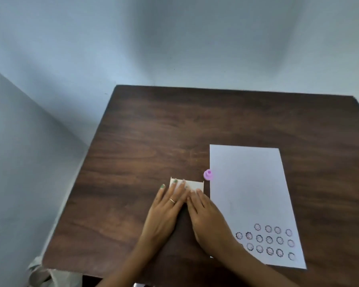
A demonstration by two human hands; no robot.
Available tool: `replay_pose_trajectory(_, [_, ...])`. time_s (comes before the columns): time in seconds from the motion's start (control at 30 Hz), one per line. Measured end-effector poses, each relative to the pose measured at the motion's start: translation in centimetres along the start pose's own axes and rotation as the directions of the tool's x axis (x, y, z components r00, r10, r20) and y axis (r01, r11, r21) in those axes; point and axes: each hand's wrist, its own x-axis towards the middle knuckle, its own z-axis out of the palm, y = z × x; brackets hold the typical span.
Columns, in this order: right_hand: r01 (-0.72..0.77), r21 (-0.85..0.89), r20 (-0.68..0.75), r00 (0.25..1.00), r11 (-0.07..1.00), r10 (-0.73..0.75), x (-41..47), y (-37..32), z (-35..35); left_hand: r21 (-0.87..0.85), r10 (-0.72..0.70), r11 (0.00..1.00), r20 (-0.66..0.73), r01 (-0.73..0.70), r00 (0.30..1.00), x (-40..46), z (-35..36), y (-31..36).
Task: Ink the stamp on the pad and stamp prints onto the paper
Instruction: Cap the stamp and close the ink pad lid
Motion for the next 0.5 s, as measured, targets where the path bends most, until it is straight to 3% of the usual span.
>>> replay_pose_trajectory(0.27, [0.02, 0.046, 0.275, 0.961, 0.999, -0.032, 3.0, -0.5, -1.7, 0.031, -0.068, 0.997, 0.162, 0.064, 0.984, 1.5, -1.7, -1.5])
replay_pose_trajectory(0.5, [0.024, 0.026, 0.29, 0.957, 0.999, -0.03, 8.6, 0.5, -1.8, 0.062, -0.1, 0.994, 0.196, 0.089, 0.976, 5.2, -2.6, -4.9])
